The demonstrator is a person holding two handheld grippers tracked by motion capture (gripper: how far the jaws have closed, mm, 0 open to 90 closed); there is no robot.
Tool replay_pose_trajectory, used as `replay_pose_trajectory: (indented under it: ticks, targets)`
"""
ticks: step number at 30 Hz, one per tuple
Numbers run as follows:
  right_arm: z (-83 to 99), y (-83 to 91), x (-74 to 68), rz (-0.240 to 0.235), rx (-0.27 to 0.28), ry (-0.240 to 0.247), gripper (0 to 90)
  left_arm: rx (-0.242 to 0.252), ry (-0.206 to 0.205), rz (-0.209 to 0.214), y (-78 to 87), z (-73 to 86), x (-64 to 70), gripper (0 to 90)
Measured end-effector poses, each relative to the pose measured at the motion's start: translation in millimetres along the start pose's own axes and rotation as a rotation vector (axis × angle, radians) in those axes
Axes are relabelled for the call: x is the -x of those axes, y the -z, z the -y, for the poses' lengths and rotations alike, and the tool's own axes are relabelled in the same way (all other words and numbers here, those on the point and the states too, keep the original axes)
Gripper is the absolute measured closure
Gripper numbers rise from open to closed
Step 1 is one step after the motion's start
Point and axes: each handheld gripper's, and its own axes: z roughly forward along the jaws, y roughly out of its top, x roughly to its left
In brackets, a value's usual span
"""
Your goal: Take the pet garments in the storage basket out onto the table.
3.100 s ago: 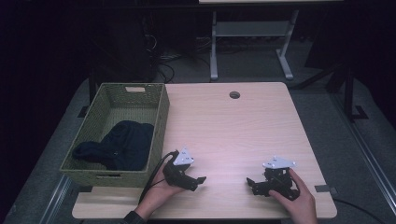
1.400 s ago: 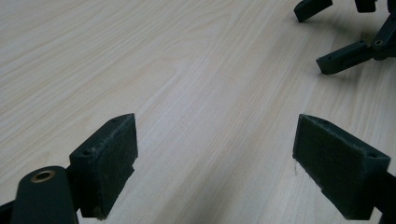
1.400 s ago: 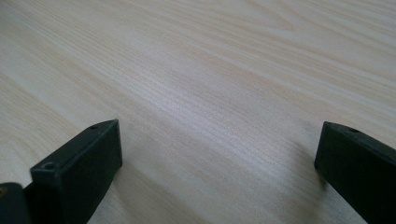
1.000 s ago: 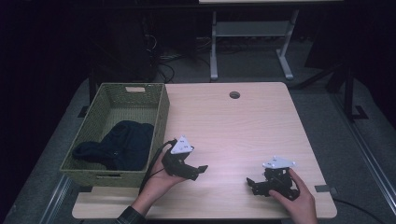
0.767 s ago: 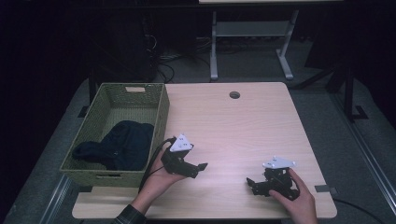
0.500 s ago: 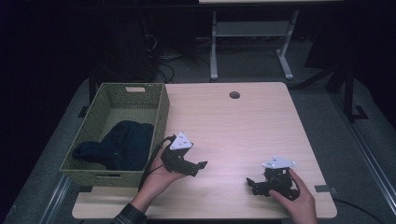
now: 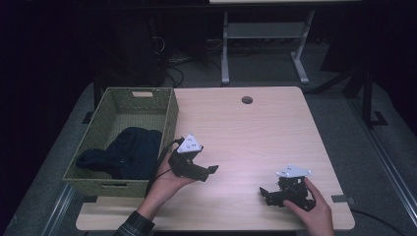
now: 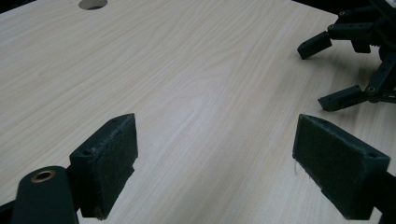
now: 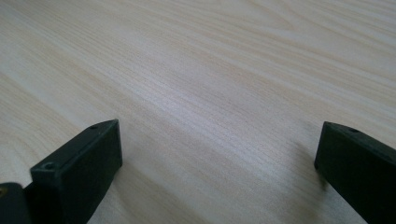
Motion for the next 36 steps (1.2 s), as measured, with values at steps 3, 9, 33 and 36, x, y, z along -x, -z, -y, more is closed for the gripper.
replay_pose_trajectory:
  ticks: [3,9,33,36]
  targets:
    - [0.0,0.0,0.0,0.000,0.000,0.000,0.4,-0.003,-0.009,0.008,1.2,-2.6,-0.9,13.5]
    - [0.0,-0.1,0.2,0.000,0.002,0.003,0.4,0.004,-0.005,0.034,5.2,-8.8,-3.6,13.4]
    - [0.0,-0.1,0.2,0.000,0.002,0.003,0.4,0.019,-0.012,0.064,36.1,-28.7,-26.9,13.5]
    - [0.0,-0.1,0.2,0.000,0.002,0.003,0.4,0.031,0.003,0.059,43.1,-27.6,-31.8,13.8]
